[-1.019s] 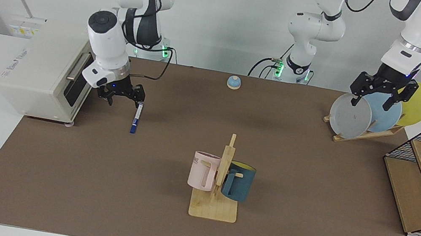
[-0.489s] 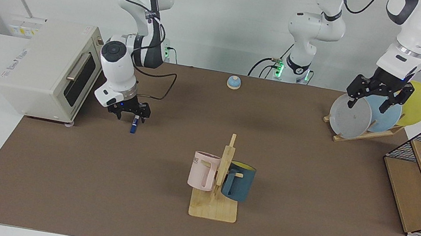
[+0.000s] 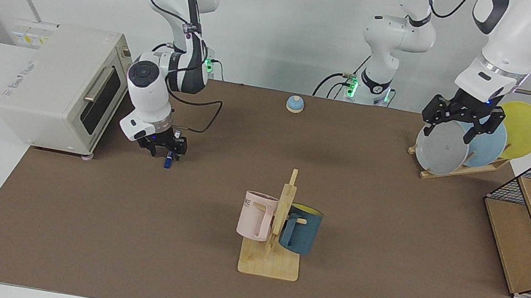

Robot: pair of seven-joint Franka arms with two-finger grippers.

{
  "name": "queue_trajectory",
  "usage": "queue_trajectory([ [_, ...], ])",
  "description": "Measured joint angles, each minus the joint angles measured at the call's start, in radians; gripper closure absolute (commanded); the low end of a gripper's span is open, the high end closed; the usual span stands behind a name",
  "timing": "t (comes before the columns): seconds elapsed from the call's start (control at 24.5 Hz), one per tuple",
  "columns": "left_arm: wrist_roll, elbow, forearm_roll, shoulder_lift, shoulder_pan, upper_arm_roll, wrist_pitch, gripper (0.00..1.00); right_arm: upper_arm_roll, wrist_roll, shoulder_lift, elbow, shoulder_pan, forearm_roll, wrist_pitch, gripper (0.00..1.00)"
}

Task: Put markers into pen holder
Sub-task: 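Grasp the marker with the right gripper while the left gripper moves in, then carry the marker to mid-table with the right gripper toward the left gripper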

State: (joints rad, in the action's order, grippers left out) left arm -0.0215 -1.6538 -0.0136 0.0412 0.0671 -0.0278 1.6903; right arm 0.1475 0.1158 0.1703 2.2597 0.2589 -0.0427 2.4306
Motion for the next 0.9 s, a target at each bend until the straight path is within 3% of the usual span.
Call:
queue_trajectory([
  [0.45,0.092,-0.011,0.000,0.002,0.007,-0.057,-0.002,0.00,-0.001,0.000,0.000,-0.005,0.006,0.000,-0.001,1.00],
  [0.61,0.119,-0.015,0.000,0.003,0.007,-0.072,-0.004,0.00,-0.001,0.004,-0.004,-0.029,0.007,-0.007,-0.049,1.00],
  [0.73,0.144,-0.019,0.000,0.005,0.007,-0.085,-0.004,0.00,0.000,0.015,-0.009,-0.070,0.007,-0.050,-0.124,1.00],
  [0.9,0.183,-0.032,0.000,0.012,0.007,-0.109,-0.004,0.00,0.003,0.032,-0.025,-0.136,0.007,-0.162,-0.240,1.00],
])
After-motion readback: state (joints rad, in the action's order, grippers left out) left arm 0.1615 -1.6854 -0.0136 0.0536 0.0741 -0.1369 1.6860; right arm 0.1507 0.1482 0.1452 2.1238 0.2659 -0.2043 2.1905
